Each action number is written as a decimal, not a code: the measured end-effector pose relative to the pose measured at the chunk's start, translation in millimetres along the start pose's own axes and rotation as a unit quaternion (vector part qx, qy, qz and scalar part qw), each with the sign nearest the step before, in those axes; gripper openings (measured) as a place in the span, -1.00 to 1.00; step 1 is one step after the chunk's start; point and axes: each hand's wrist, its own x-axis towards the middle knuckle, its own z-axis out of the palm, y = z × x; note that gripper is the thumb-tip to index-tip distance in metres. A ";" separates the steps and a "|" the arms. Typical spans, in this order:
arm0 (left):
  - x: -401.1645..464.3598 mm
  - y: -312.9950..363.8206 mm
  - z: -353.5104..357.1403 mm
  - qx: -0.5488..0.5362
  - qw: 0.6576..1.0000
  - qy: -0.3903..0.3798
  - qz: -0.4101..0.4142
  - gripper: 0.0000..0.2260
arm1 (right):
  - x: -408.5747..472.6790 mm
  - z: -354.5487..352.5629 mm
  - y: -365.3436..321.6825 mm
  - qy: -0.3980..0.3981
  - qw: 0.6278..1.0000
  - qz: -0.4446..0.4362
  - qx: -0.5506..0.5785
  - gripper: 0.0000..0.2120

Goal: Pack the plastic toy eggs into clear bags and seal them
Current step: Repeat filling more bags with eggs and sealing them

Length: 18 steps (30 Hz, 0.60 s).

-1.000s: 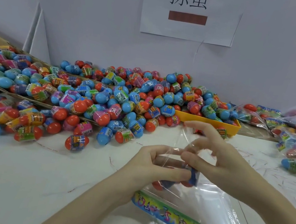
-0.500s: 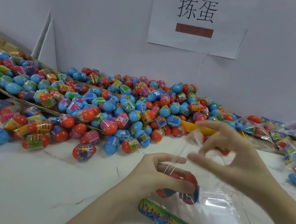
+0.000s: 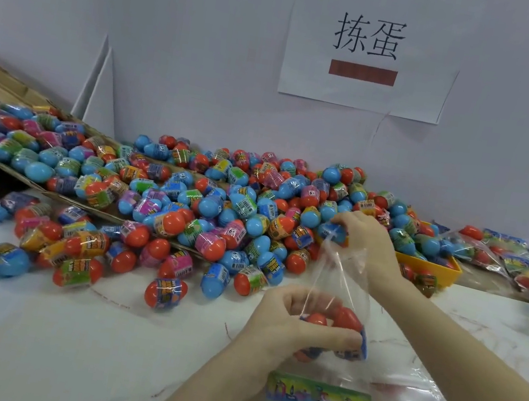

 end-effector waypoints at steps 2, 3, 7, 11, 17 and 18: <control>0.0 0.7 0.5 -0.017 1.000 -0.005 0.008 -0.53 | -6.3 -6.9 0.7 0.060 0.995 0.025 0.075 -0.62; 0.0 1.0 0.5 -0.023 1.000 -0.011 0.011 -0.50 | -8.7 -15.9 -0.1 0.091 0.983 0.074 0.140 -0.64; -0.7 0.3 2.0 -0.031 0.999 -0.019 0.020 -0.46 | -24.1 -61.6 1.0 0.132 0.851 0.244 0.446 -0.71; -3.8 -1.1 8.7 -0.021 0.999 -0.033 0.033 -0.62 | -62.6 -103.7 -11.3 0.043 0.759 0.166 0.628 -0.58; -9.2 0.1 16.8 0.005 0.996 -0.049 0.071 -0.64 | -92.9 -111.3 -25.4 0.041 0.879 0.112 0.462 -0.66; -9.4 0.3 17.3 0.014 0.996 -0.048 0.075 -0.64 | -95.1 -110.9 -26.1 0.046 0.887 0.108 0.446 -0.70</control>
